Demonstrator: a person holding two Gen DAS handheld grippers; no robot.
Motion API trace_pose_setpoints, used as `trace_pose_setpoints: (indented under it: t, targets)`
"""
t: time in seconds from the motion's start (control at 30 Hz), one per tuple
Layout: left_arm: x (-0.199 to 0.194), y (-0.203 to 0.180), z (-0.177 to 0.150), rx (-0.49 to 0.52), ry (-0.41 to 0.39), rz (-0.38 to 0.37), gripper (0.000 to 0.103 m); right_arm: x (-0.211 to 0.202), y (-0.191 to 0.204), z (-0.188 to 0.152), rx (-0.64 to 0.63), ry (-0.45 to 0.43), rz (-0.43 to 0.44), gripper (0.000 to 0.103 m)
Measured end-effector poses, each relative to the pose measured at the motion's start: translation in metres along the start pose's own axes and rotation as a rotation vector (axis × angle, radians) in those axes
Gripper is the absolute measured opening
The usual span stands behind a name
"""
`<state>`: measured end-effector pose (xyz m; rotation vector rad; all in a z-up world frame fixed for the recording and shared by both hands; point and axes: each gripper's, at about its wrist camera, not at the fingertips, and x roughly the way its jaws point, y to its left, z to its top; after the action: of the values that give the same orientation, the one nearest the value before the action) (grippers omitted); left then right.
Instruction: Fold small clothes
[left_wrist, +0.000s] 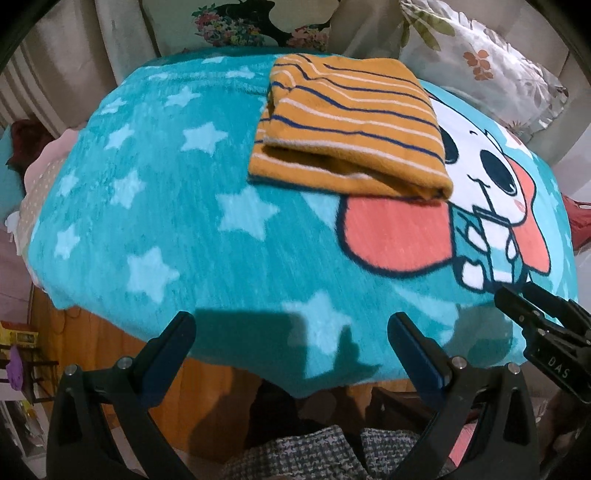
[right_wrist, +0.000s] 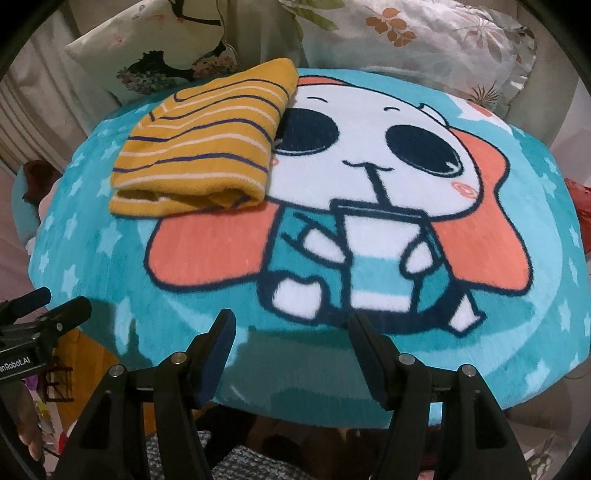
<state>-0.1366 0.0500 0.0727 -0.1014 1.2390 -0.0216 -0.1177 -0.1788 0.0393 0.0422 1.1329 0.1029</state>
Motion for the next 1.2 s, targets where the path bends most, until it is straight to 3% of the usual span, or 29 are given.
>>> trace_pose_setpoints:
  t: [0.5,1.2]
  targets:
    - [-0.015,-0.008,-0.020,-0.010,-0.019,-0.004,0.103,-0.030,0.011,-0.007,-0.044,-0.090,-0.014,0.069]
    - [-0.024,-0.022,-0.027,-0.001,-0.035,0.009,0.103,-0.039,0.014,-0.014,-0.059,-0.116,-0.007,0.070]
